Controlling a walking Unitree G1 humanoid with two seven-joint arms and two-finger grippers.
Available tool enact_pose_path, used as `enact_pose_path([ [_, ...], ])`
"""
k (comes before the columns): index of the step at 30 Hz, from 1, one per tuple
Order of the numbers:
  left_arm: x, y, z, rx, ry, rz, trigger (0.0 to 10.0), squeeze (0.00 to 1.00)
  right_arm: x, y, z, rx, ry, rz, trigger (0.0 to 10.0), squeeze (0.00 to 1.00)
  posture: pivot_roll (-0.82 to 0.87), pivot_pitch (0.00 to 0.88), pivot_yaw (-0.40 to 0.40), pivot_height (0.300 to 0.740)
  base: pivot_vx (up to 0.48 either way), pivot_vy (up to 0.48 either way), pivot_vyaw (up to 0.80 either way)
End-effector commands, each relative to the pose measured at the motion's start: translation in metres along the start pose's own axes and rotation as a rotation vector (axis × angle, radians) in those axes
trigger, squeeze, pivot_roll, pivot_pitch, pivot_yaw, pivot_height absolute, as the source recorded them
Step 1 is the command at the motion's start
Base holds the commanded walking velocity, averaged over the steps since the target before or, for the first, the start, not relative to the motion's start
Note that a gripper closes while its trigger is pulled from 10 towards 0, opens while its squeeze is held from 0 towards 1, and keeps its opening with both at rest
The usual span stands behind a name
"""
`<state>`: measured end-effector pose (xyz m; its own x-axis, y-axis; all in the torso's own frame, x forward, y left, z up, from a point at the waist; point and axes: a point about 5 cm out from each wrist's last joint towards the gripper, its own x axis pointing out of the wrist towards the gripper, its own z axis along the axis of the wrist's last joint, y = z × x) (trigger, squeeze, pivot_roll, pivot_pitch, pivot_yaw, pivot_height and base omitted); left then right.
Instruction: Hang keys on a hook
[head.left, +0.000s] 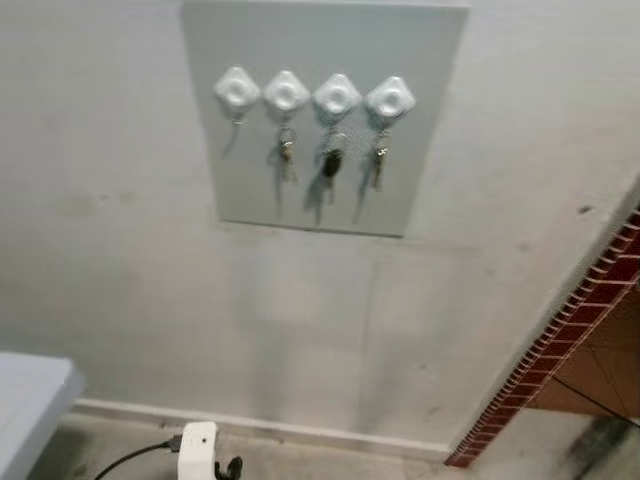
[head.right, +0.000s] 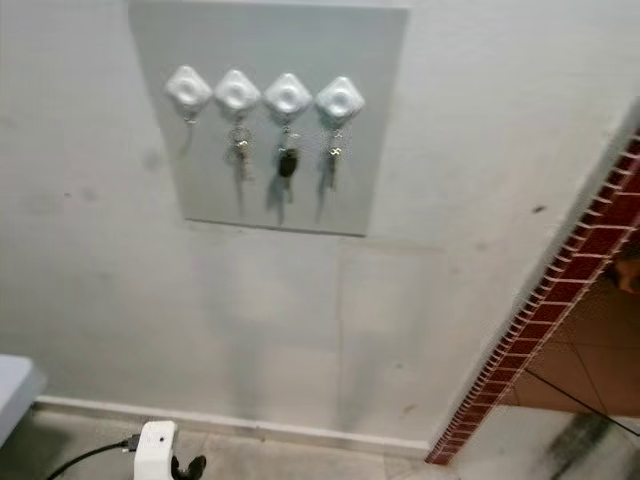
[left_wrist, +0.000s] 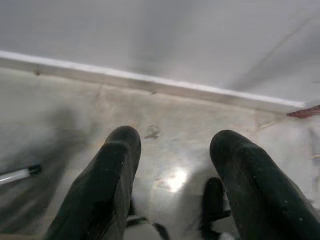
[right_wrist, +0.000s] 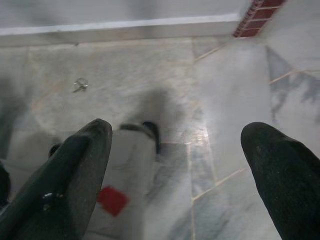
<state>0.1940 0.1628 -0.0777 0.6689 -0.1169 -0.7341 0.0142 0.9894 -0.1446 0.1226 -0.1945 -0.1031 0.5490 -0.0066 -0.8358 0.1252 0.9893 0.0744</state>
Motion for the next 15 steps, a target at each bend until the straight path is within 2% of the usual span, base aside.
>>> enact_pose_path([
  [1,-0.0009,0.0025,-0.0019,0.004,0.01,0.005,10.0,0.0,0.0002,0.0013,-0.001,-0.001,0.008,-0.004,10.0,0.0,-0.02,0.0,-0.016,0.74,0.0,-0.48,0.0],
  [5,-0.0008,0.0029,-0.0018,0.008,0.011,0.012,10.0,0.0,0.0002,0.0011,-0.001,0.001,0.008,-0.004,10.0,0.0,-0.02,0.0,-0.016,0.74,0.0,-0.453,0.0],
  [15,-0.0009,0.0034,-0.0023,-0.025,0.009,0.026,10.0,0.0,-0.0001,0.0,-0.0014,0.001,0.011,-0.004,10.0,0.0,-0.01,0.0,-0.02,0.74,0.0,0.0,0.0],
])
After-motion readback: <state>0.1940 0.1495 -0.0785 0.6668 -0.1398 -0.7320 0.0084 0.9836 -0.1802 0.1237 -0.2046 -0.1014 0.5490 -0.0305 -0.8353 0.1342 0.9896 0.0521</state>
